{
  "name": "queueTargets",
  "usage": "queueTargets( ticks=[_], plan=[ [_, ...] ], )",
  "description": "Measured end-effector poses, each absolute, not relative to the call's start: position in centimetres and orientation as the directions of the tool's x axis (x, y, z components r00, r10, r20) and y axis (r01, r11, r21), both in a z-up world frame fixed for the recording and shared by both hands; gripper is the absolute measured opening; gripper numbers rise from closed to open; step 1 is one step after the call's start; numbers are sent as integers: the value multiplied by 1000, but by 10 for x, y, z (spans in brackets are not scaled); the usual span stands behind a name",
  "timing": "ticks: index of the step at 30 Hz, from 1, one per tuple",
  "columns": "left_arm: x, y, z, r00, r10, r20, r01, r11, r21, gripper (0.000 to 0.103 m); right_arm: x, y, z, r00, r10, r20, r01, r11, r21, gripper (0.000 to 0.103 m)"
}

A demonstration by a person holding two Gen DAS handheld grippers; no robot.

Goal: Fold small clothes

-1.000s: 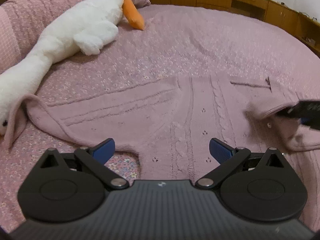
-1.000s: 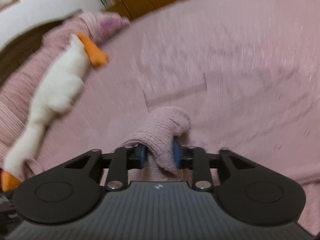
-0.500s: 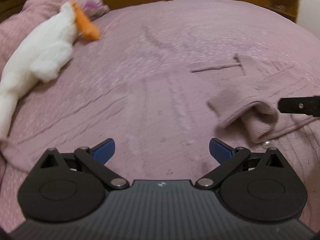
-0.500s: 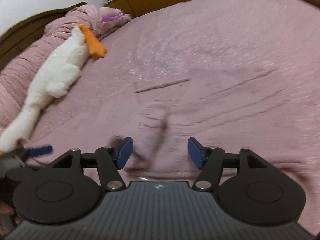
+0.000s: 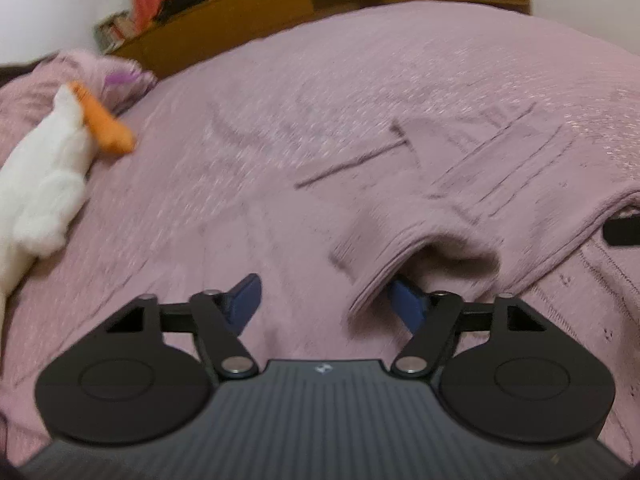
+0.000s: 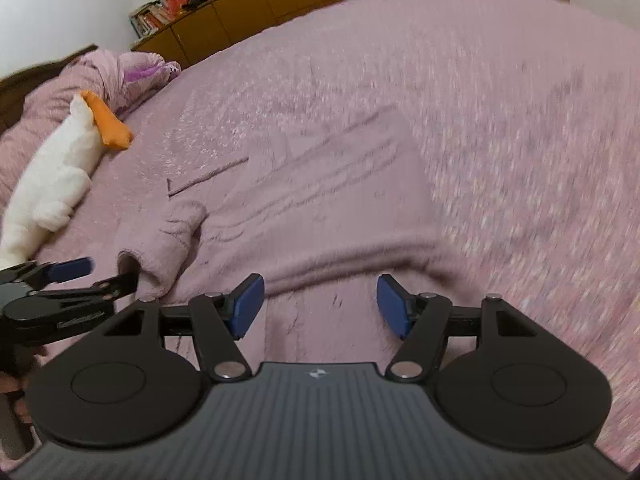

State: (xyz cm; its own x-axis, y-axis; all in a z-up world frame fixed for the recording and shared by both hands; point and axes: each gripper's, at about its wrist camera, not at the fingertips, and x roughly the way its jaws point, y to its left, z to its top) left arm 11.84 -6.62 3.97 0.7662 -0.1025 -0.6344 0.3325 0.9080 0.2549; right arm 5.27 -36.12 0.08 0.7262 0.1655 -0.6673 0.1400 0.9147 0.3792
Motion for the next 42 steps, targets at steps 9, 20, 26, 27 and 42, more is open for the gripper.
queueTargets(
  ticks=[9, 20, 26, 27, 42],
  plan=[
    [120, -59, 52, 811, -78, -580, 311, 897, 314, 9, 46, -376, -18, 782, 215, -585, 129, 862, 490, 78],
    [104, -11, 34, 808, 176, -562, 140, 869, 474, 12, 52, -382, -19, 811, 207, -547, 162, 820, 550, 78],
    [92, 3, 13, 745, 168, -646, 148, 902, 405, 28, 51, -392, -22, 833, 201, -515, 177, 785, 593, 77],
    [89, 8, 14, 744, 164, -647, 135, 913, 386, 34, 51, -394, -23, 838, 197, -509, 181, 780, 600, 77],
    [95, 89, 46, 741, -146, -655, 25, 981, -191, 53, 32, -384, -9, 819, 146, -555, 207, 826, 524, 76]
  ],
)
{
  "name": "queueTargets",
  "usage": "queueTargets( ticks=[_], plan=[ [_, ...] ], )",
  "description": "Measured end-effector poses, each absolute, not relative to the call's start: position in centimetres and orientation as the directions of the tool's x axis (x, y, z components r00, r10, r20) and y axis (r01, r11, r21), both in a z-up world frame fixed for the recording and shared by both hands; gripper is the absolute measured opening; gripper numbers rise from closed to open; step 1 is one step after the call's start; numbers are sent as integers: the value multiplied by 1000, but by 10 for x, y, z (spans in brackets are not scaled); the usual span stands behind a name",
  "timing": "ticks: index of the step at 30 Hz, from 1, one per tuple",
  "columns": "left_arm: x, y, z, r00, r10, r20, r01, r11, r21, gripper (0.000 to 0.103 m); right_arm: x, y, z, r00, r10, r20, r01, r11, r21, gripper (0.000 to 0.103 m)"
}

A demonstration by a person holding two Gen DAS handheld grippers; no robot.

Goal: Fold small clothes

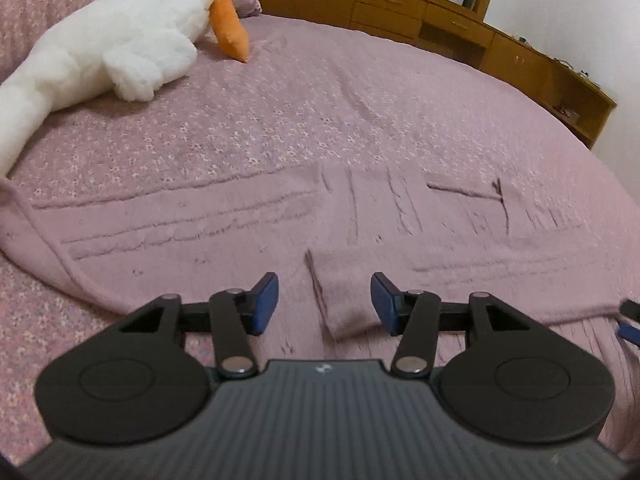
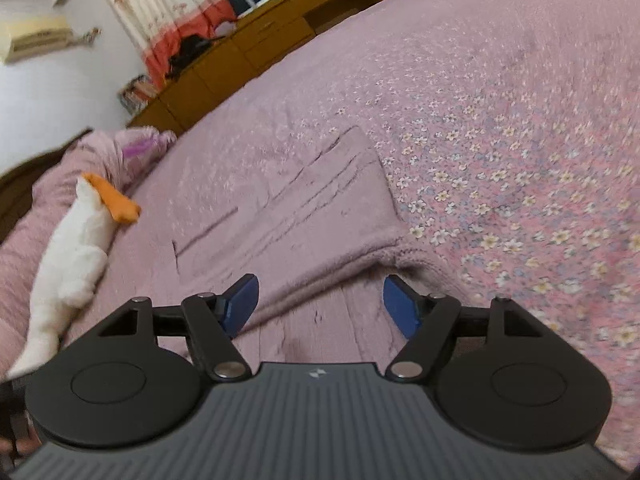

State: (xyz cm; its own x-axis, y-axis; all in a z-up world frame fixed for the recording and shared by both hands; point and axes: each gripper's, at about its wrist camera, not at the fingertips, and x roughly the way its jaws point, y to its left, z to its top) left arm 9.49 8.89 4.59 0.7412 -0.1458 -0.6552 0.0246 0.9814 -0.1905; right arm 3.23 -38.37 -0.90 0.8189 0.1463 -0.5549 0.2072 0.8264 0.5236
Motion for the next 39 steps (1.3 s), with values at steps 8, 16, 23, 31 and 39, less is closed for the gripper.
queueTargets(
  ticks=[8, 16, 23, 31, 39],
  plan=[
    [129, 73, 27, 703, -112, -702, 28, 991, -131, 53, 65, -376, 20, 811, 71, -580, 138, 942, 307, 77],
    [136, 70, 20, 725, -142, -674, 57, 987, -147, 53, 128, -390, -9, 820, -15, -572, 184, 953, 239, 77],
    [136, 59, 20, 737, -218, -639, 103, 972, -212, 14, 145, -388, -28, 826, -35, -562, 180, 962, 204, 22],
    [152, 54, 33, 795, -206, -571, 110, 974, -199, 16, 137, -391, -24, 861, -135, -491, 257, 947, 191, 9],
    [164, 46, 11, 755, -136, -642, 92, 991, -101, 35, 147, -402, -35, 824, -112, -556, 289, 927, 241, 14]
  ],
)
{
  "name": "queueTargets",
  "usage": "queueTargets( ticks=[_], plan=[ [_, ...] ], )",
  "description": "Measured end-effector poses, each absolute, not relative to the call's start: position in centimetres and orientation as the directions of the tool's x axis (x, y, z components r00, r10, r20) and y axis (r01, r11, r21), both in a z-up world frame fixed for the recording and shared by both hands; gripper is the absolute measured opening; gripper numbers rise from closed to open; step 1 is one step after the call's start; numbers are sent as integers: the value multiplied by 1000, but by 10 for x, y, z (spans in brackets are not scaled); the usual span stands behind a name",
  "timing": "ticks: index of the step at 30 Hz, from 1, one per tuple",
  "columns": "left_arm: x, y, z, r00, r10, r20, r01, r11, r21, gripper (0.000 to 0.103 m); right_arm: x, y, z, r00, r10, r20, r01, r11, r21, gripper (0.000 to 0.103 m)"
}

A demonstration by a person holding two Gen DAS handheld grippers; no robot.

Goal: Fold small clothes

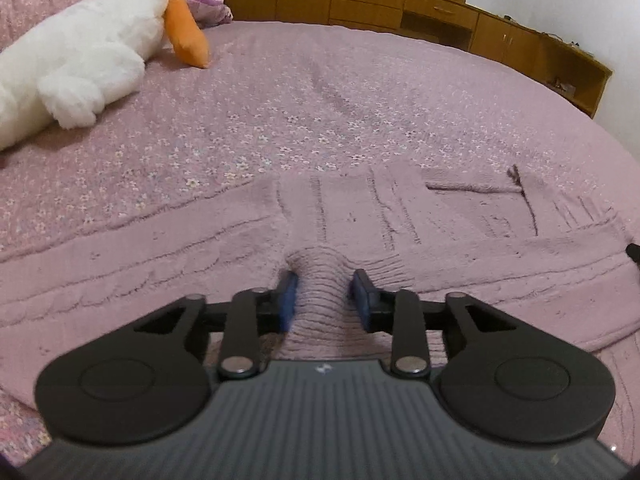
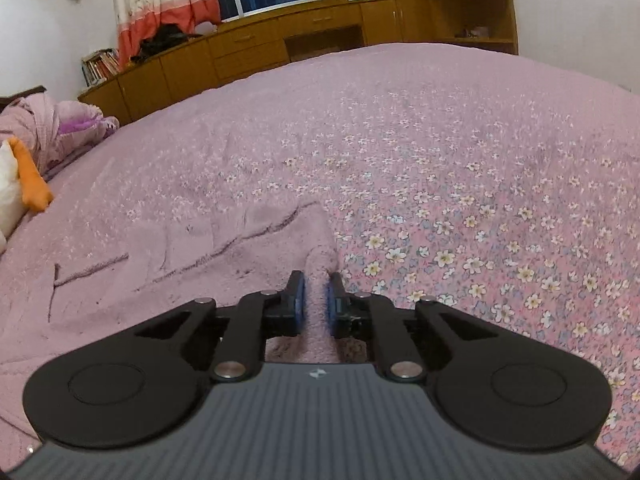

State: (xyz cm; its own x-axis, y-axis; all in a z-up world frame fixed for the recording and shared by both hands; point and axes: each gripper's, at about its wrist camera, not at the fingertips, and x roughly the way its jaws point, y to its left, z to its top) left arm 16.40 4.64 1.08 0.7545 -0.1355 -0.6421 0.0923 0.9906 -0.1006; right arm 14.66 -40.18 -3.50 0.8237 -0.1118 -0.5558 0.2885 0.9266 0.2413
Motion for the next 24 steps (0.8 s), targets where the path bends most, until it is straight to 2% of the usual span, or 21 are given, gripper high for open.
queueTargets(
  ticks=[2, 4, 6, 8, 10, 16, 19, 24],
  plan=[
    [164, 48, 12, 750, -143, -646, 93, 989, -111, 36, 145, -401, -36, 825, -109, -554, 289, 925, 248, 19],
    [163, 51, 14, 743, -145, -654, 88, 989, -119, 36, 144, -400, -36, 828, -108, -550, 289, 924, 253, 31],
    [161, 53, 19, 732, -144, -665, 78, 989, -128, 36, 140, -400, -34, 833, -115, -541, 299, 917, 265, 55],
    [159, 57, 23, 725, -140, -674, 68, 989, -132, 38, 131, -401, -29, 849, -90, -521, 285, 908, 307, 66],
    [153, 63, 29, 722, -121, -681, 53, 991, -121, 47, 121, -398, -22, 862, -57, -504, 251, 912, 326, 69],
    [135, 90, 51, 730, -11, -683, 0, 1000, -16, 51, 85, -383, -1, 850, 62, -522, 185, 894, 408, 79],
    [131, 119, 60, 723, 96, -684, -109, 994, 25, 58, 55, -368, 4, 837, 118, -535, 142, 897, 419, 81],
    [127, 173, 68, 678, 274, -682, -319, 946, 62, 59, 11, -350, 6, 823, 140, -551, 110, 912, 395, 83]
  ],
)
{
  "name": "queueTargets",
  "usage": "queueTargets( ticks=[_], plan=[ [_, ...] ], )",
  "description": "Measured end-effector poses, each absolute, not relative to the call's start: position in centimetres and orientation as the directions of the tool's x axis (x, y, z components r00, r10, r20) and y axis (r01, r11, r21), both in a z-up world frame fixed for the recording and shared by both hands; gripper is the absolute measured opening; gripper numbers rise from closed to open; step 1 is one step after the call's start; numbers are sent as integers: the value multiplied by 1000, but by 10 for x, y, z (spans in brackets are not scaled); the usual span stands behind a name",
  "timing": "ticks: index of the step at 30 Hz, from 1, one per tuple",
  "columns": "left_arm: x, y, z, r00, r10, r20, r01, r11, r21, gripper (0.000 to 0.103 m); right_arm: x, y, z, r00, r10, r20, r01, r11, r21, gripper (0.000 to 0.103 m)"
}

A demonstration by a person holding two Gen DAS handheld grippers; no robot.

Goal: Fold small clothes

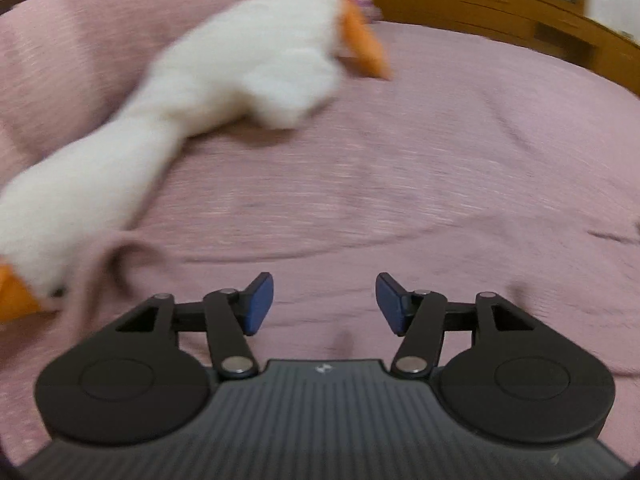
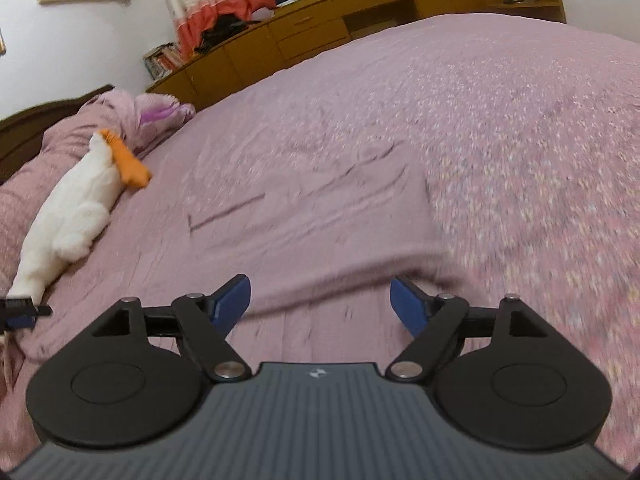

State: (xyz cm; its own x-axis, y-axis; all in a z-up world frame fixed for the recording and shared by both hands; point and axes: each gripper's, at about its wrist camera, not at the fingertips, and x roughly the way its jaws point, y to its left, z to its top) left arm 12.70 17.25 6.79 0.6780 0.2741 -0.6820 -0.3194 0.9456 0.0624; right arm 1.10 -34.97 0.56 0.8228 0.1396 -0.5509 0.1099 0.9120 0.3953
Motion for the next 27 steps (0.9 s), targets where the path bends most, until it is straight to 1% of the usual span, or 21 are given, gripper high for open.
queueTargets(
  ticks=[3, 8, 11, 12, 14, 15, 16, 19, 20, 23, 24, 25, 27],
  plan=[
    [125, 201, 66, 633, 351, -690, -416, 906, 80, 59, -4, -341, 3, 817, 131, -561, 105, 924, 369, 83],
    [128, 235, 51, 568, 408, -714, -516, 853, 77, 59, -7, -335, -7, 802, 121, -585, 106, 935, 339, 84],
    [131, 253, 42, 527, 420, -739, -571, 819, 58, 59, 3, -335, -18, 799, 106, -592, 115, 939, 324, 85],
    [131, 259, 39, 520, 421, -743, -593, 804, 41, 59, 5, -334, -21, 803, 102, -588, 113, 942, 317, 89],
    [128, 275, 31, 518, 403, -754, -646, 763, -37, 60, 7, -332, -23, 809, 112, -577, 98, 942, 320, 94],
    [126, 283, 27, 532, 390, -752, -665, 742, -85, 59, 6, -332, -25, 814, 114, -569, 94, 941, 324, 94],
    [123, 285, 25, 545, 390, -742, -671, 734, -107, 58, 5, -332, -27, 818, 113, -564, 92, 942, 323, 94],
    [127, 287, 22, 552, 394, -735, -655, 750, -90, 57, 6, -334, -30, 824, 121, -554, 86, 938, 334, 97],
    [129, 284, 20, 555, 394, -733, -641, 763, -75, 57, 7, -335, -30, 825, 129, -550, 84, 935, 344, 99],
    [130, 279, 15, 574, 390, -720, -603, 796, -50, 48, 9, -336, -32, 830, 134, -541, 83, 930, 357, 101],
    [129, 277, 15, 586, 389, -711, -591, 806, -46, 39, 9, -336, -32, 831, 133, -540, 81, 932, 354, 102],
    [127, 276, 15, 597, 388, -702, -580, 813, -44, 27, 9, -335, -32, 831, 133, -540, 79, 933, 351, 102],
    [121, 276, 18, 627, 381, -679, -555, 831, -46, 19, 9, -335, -32, 831, 132, -540, 79, 933, 351, 102]
  ],
)
